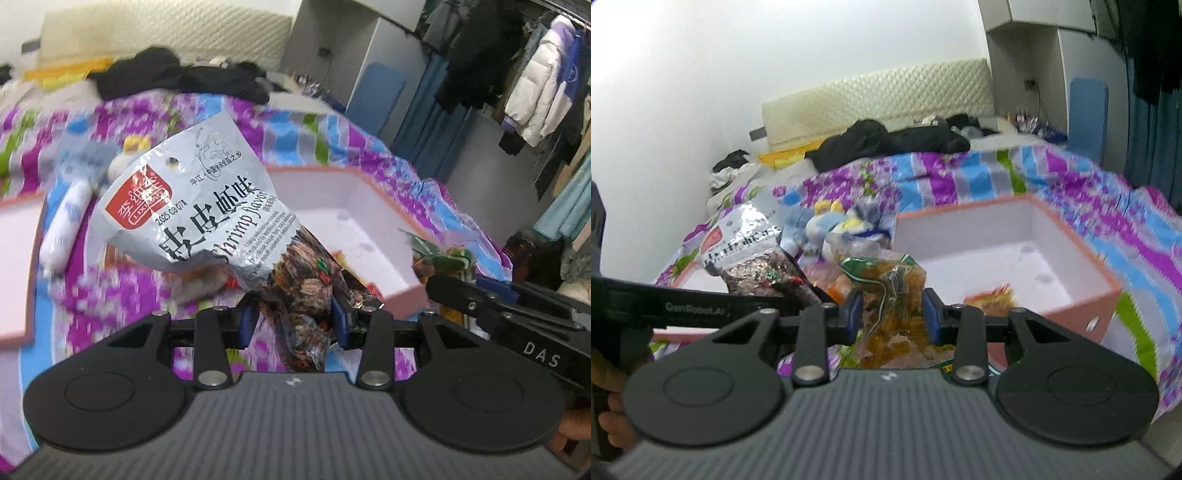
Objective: Organize snacks
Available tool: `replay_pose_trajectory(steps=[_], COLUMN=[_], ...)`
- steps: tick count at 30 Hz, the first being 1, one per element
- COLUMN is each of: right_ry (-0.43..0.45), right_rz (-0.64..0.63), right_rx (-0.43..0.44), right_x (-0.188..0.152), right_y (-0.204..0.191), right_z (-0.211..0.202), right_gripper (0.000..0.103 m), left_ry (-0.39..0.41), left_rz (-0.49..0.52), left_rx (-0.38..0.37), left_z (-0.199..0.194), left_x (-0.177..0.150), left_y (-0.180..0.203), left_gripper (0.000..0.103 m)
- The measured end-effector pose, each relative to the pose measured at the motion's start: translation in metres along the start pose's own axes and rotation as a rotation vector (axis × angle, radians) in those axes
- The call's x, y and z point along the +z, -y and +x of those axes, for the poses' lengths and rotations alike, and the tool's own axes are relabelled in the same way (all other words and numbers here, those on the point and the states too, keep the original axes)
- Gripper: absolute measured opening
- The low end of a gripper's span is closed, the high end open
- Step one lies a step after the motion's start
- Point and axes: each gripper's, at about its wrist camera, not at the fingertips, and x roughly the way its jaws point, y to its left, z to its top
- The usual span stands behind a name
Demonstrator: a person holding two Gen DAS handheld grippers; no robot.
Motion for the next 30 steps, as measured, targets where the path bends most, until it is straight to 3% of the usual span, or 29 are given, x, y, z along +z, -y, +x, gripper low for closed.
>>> replay_pose_trajectory(steps=[6,13,21,30], right_ry=[0.063,0.062,-0.015,-0.091], right_rz=[-0.005,0.002,0.026,0.057], right_rx=[-0.054,-0.092,-0.101,-0.093], right_x=[0.03,0.044,0.039,0.027], right_y=[0.032,0.069,0.106,0.133], right_z=[0.012,0.036,0.092,0.165], right_gripper=[0.038,0.038,0.038,0.039], left_ry=[0.037,0.018,-0.061,-0.173], left_rz=[0.024,0.044,0.046,0.007], left_rx=[-0.04,-0.067,-0.065,-0.045], left_z=[0.024,0.067,0.14,0.231], left_x=[0.044,0.071,0.086,0.084], left_y=[0.024,0.046,0.054,0.034], left_gripper=[0.046,0.047,0.047,0.047])
